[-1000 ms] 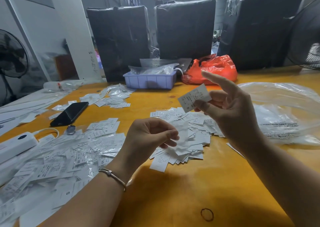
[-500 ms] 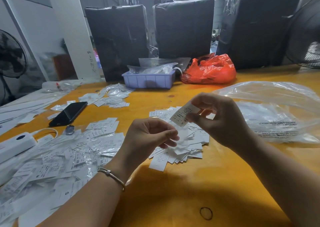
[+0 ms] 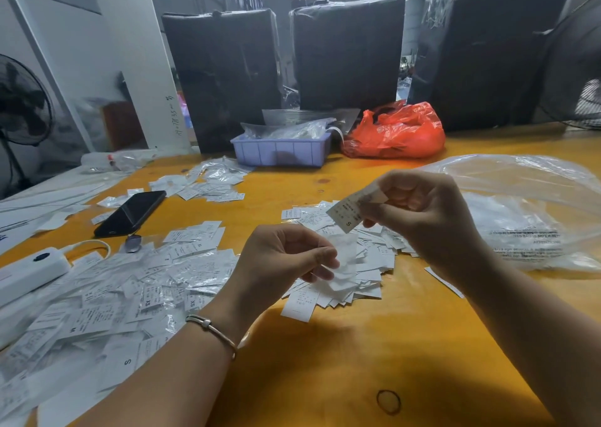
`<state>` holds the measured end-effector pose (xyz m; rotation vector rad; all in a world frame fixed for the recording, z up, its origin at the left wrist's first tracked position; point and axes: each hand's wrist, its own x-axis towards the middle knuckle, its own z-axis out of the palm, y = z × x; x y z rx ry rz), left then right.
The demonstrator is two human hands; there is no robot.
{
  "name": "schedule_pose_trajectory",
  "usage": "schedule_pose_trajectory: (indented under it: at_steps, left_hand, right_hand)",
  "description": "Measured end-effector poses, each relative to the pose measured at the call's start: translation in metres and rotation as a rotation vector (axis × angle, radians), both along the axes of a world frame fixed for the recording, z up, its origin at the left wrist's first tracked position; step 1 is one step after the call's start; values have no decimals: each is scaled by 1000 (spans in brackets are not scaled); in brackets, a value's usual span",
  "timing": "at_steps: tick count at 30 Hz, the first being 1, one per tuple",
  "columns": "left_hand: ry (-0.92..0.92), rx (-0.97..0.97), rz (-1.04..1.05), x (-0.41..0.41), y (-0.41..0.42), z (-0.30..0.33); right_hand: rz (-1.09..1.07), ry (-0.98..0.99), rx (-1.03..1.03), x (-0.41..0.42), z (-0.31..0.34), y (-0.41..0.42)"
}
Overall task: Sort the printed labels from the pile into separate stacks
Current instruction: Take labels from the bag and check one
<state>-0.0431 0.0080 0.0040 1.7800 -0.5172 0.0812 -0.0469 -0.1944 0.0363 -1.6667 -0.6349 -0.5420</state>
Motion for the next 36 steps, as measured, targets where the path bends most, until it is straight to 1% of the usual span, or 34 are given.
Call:
schedule_pose_trajectory:
  at_steps: [3, 9, 13, 15, 21, 26, 31, 36]
  left_hand:
    - [-9, -4, 2, 0, 0, 0]
    - [-11, -5, -1, 0, 0, 0]
    - [-20, 7, -6, 0, 1, 0]
    - [-19, 11, -7, 0, 0, 0]
    - [-13, -8, 0, 0, 0, 0]
    - [-14, -5, -4, 0, 0, 0]
    - [-2, -21, -9, 0, 0, 0]
    - [6, -16, -13, 0, -1, 0]
  right_hand:
    - [-51, -23, -75, 0, -2, 2]
    - [-58, -41, -170, 0, -3, 3]
    - [8, -19, -2, -1, 3, -1]
    - [37, -8, 16, -1, 4, -2]
    - [-78, -50, -209, -1, -2, 3]
    - [-76, -65, -256, -2, -1, 3]
    - [-54, -42, -161, 0, 1, 0]
    - [-52, -31, -314, 2, -4, 1]
